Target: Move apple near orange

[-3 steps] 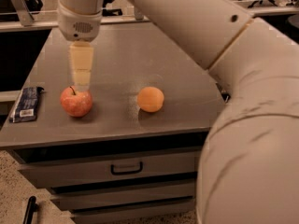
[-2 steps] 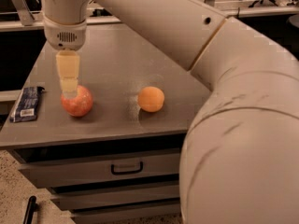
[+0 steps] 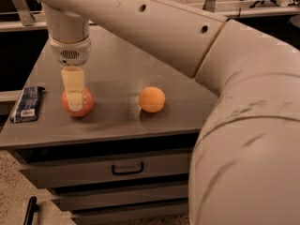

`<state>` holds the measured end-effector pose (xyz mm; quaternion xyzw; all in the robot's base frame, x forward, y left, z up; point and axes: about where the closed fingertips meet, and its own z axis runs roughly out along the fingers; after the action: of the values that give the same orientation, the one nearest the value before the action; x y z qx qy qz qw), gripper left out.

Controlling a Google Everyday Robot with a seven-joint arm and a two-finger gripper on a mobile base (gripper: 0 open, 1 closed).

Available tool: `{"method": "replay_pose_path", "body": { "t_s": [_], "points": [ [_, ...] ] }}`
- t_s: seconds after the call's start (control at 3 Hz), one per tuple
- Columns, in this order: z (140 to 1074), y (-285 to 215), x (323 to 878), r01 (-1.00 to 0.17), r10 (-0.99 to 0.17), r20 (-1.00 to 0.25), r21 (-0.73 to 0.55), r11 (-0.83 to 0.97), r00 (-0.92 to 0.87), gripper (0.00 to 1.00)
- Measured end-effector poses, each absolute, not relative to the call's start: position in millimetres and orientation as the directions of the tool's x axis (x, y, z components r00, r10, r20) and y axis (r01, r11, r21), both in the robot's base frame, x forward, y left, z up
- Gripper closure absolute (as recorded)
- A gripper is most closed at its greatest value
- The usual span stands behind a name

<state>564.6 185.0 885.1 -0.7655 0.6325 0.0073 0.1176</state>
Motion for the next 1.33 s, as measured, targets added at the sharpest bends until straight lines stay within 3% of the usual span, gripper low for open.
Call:
{"method": "replay_pose_path", "body": {
  "t_s": [1.0, 1.33],
  "points": [
    [862.3, 172.7, 550.9, -0.981, -0.973, -0.152, -0.12, -0.154, 0.171, 0.0],
    [859.2, 177.6, 543.1, -0.981, -0.972, -0.153, -0.101, -0.166, 0.18, 0.15]
  ]
}}
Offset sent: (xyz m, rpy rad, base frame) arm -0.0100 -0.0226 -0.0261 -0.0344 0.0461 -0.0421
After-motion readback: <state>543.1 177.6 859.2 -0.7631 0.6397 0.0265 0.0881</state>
